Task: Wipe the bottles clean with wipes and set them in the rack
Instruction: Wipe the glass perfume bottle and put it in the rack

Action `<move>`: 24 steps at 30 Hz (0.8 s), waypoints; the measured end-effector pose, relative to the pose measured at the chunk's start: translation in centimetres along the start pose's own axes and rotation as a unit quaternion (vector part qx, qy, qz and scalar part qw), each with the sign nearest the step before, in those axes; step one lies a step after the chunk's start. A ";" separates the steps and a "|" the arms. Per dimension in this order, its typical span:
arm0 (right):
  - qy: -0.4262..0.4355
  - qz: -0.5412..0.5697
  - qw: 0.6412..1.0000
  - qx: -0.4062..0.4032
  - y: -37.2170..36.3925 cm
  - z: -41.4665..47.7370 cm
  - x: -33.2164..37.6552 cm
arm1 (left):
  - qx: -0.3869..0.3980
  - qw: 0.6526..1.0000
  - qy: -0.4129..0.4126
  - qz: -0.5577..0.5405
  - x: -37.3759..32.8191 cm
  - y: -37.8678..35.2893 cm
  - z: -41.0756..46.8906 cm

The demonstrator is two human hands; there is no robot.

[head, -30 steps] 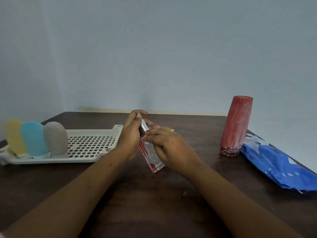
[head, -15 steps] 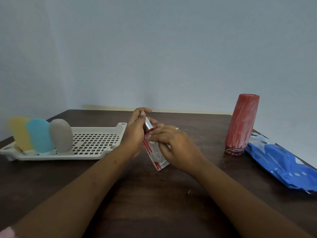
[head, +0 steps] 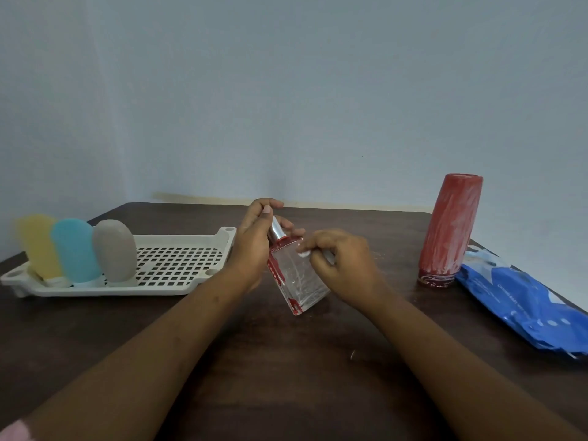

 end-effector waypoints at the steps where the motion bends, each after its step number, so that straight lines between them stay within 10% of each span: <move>1: -0.008 -0.006 1.000 -0.008 0.1 0.0 -0.2 | 0.000 1.000 -0.002 0.003 0.0 0.0 0.0; 24: -0.094 0.008 0.996 0.003 0.6 -0.2 -1.9 | 0.013 1.000 -0.011 0.019 0.1 -0.2 0.1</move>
Point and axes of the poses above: each hand's wrist, its own z-axis towards the middle knuckle, its own y-axis out of the back of the hand, x = y × z, the point moved 4 cm from there along z, towards the middle knuckle, and after that the axes turned 4 degrees about z, right-handed, at the moved point
